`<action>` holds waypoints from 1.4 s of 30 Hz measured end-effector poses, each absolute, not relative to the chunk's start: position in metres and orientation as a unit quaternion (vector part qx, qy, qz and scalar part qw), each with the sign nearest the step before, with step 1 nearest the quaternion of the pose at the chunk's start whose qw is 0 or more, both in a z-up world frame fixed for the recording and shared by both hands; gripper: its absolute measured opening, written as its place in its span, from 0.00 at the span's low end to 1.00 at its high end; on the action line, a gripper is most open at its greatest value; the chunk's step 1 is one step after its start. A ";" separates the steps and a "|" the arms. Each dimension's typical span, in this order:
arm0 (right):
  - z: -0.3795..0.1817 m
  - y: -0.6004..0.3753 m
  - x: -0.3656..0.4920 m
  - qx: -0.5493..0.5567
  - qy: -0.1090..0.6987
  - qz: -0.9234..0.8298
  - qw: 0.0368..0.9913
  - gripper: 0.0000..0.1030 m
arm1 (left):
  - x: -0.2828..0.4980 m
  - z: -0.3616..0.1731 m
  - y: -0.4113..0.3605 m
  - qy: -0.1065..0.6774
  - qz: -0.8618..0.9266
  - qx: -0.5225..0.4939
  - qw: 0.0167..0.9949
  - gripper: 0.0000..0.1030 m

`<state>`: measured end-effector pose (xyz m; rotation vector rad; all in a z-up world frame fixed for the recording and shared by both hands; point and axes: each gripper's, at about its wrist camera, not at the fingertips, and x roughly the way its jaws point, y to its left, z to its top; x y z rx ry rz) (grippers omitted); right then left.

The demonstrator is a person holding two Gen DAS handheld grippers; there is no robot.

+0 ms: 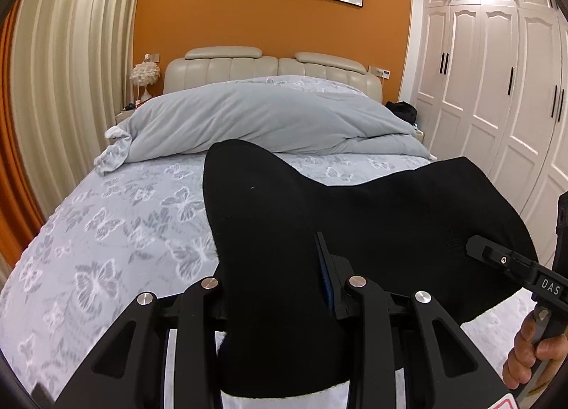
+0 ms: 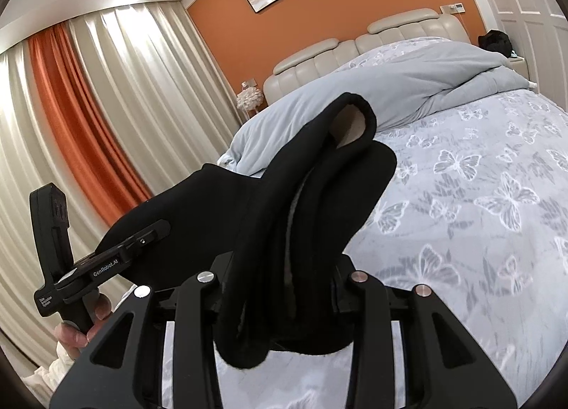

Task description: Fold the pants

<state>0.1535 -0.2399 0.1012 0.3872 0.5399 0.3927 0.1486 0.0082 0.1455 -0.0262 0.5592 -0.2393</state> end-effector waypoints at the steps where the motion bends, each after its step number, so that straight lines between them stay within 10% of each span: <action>1: 0.096 -0.242 0.163 0.189 0.264 0.188 0.927 0.33 | 0.159 0.141 0.007 0.274 -0.117 -0.011 0.955 0.29; 22: -0.056 -0.258 0.270 0.183 0.368 0.164 0.897 0.34 | 0.278 -0.010 0.000 0.351 -0.093 -0.015 0.932 0.30; 32: -0.043 -0.293 0.251 0.163 0.343 0.053 0.924 0.65 | 0.269 -0.032 0.049 0.371 -0.030 -0.074 0.925 0.54; 37: -0.010 -0.243 0.278 0.112 0.340 0.130 0.925 0.35 | 0.279 0.026 0.043 0.320 -0.038 -0.115 0.940 0.75; 42: -0.068 -0.237 0.335 0.091 0.399 0.070 0.910 0.30 | 0.342 -0.026 0.004 0.415 -0.047 -0.091 0.904 0.75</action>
